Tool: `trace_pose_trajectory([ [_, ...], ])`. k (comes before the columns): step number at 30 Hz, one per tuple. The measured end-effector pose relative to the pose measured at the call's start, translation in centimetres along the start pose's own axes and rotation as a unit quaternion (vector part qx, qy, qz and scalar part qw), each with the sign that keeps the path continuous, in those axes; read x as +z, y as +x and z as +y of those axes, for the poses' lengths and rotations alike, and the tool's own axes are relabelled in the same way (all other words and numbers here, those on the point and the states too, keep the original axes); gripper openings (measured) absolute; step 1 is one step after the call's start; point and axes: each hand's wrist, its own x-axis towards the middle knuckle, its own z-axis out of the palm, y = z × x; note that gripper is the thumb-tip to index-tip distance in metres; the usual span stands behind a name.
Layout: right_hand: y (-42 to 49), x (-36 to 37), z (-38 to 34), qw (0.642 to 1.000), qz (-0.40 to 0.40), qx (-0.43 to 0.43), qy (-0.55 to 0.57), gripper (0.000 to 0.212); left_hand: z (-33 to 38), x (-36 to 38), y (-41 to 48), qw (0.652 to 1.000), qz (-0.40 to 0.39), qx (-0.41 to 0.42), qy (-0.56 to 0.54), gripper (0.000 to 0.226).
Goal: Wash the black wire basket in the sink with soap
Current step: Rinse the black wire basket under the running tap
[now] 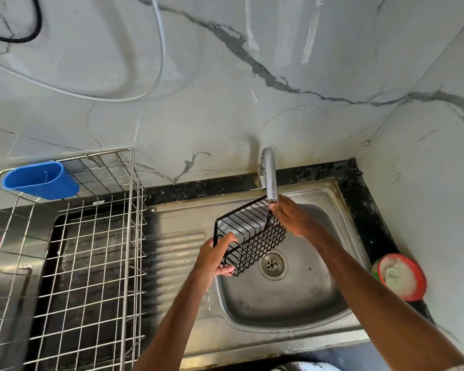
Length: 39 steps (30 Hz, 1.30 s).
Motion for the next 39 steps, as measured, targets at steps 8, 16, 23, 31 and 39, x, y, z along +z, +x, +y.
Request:
trace_pose_trajectory([
  [8,-1.4,1.0,-1.6,0.995,0.086,0.001,0.049,0.064,1.9,0.1,0.7,0.999,-0.027,-0.047,0.0,0.079],
  [16,-5.0,3.9,-5.6,0.984,0.139,-0.092,0.064,0.078,5.2,0.8,1.7,0.992,-0.066,-0.052,0.092,0.071],
  [23,-6.9,4.6,-7.4,0.976,0.138,-0.166,0.038,0.066,8.3,1.7,3.2,0.983,-0.075,-0.058,0.159,0.101],
  [31,-6.4,4.2,-4.4,0.958,0.185,-0.22,-0.011,0.064,10.1,2.0,2.3,0.97,-0.101,-0.03,0.218,0.086],
  [39,-5.7,4.0,-0.2,0.984,0.121,-0.127,0.018,0.061,9.9,0.5,2.1,0.963,-0.105,-0.033,0.246,0.047],
])
